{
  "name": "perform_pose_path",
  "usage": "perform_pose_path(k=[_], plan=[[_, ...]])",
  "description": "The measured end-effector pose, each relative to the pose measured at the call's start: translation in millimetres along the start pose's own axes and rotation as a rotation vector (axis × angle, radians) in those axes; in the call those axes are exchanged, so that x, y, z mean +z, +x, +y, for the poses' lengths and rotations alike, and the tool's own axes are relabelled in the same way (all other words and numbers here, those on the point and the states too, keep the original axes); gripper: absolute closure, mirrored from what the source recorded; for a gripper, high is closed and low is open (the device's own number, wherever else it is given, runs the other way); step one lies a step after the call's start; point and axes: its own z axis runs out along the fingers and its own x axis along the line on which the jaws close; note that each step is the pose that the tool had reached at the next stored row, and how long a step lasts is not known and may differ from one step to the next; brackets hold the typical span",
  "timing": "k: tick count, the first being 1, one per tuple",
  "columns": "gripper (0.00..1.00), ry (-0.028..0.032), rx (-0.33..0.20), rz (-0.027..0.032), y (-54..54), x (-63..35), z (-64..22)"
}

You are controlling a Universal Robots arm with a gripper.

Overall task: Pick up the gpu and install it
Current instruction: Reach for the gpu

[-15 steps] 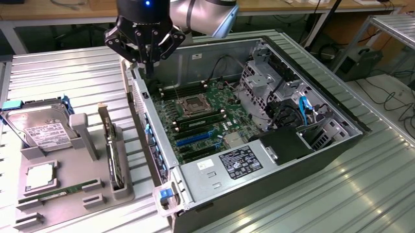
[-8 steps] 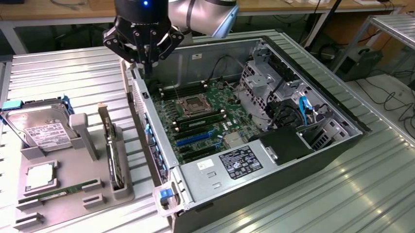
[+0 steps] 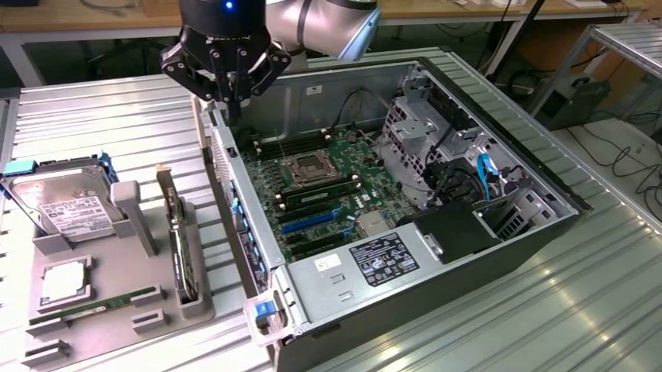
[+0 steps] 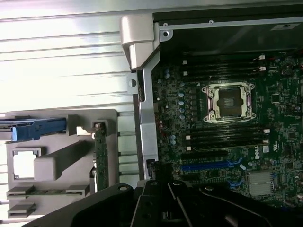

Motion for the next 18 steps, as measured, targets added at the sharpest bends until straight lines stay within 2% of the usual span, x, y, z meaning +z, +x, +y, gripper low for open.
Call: perform_pose_path(k=[18], plan=[[0.89, 0.0, 0.0, 0.0, 8.7, -0.2, -0.7]])
